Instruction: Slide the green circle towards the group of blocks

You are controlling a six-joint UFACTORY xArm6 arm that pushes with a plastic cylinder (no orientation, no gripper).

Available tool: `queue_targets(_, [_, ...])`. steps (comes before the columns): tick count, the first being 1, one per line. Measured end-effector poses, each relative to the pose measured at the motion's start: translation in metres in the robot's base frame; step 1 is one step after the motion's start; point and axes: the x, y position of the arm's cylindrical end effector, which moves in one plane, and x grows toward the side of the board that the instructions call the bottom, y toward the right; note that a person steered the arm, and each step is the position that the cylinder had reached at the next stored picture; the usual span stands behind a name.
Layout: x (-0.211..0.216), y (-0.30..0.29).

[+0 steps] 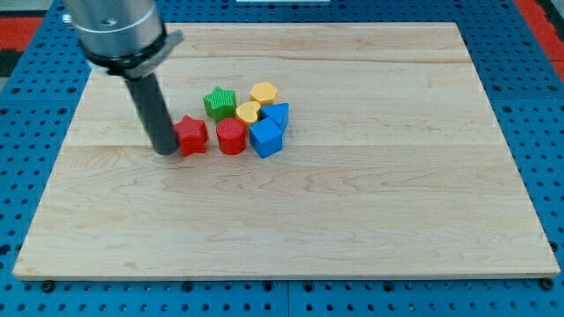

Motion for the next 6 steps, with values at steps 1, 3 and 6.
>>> queue_targets(1, [-0.001,0.017])
queue_targets(3, [-0.012,-0.09])
queue_targets(6, [-0.043,-0.056])
